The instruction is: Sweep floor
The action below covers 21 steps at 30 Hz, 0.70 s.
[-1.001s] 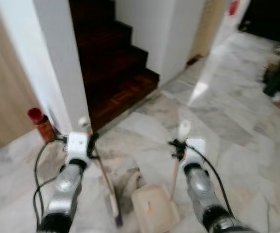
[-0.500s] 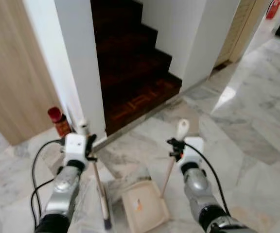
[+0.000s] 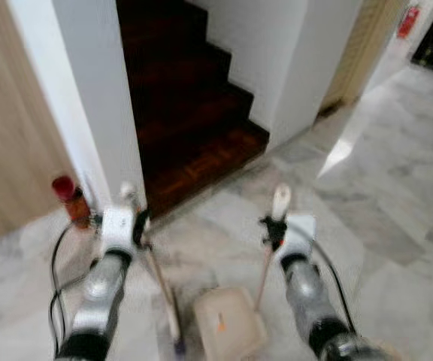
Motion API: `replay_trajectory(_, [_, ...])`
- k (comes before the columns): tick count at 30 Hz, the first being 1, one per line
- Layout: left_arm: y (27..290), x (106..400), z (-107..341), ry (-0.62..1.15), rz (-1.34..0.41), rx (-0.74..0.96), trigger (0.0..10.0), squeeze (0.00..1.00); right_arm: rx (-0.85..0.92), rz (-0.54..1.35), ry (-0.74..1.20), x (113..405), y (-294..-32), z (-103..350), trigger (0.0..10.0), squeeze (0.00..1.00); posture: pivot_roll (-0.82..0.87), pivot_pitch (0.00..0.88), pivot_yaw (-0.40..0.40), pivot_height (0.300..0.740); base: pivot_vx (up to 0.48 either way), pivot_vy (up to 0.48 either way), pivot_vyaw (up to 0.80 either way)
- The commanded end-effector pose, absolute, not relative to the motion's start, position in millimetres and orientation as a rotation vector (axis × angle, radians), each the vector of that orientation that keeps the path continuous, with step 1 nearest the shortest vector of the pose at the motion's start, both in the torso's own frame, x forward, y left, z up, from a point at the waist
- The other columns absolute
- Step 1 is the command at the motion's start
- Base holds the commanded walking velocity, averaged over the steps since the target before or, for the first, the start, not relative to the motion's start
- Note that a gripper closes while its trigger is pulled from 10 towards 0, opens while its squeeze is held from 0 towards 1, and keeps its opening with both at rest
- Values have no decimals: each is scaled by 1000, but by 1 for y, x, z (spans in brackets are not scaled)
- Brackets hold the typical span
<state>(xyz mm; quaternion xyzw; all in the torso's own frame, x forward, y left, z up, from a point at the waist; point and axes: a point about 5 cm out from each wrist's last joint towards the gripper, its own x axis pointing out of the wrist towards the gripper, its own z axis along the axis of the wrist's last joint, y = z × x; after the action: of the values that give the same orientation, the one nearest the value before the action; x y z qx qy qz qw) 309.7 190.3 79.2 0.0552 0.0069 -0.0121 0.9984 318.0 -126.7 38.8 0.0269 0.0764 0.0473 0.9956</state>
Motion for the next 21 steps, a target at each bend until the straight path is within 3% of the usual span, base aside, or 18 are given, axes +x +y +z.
replay_trajectory(1, [181, 314, 87, -18, -54, 123, 10000, 0, 74, 67, 109, 322, -134, 47, 10000, 0, 59, 0, -52, 740, 292, 0, 0])
replay_trajectory(21, [181, 315, 87, -16, -60, 123, 10000, 0, 78, 75, 124, 322, -132, 45, 10000, 0, 59, 0, -52, 740, 294, 0, 0])
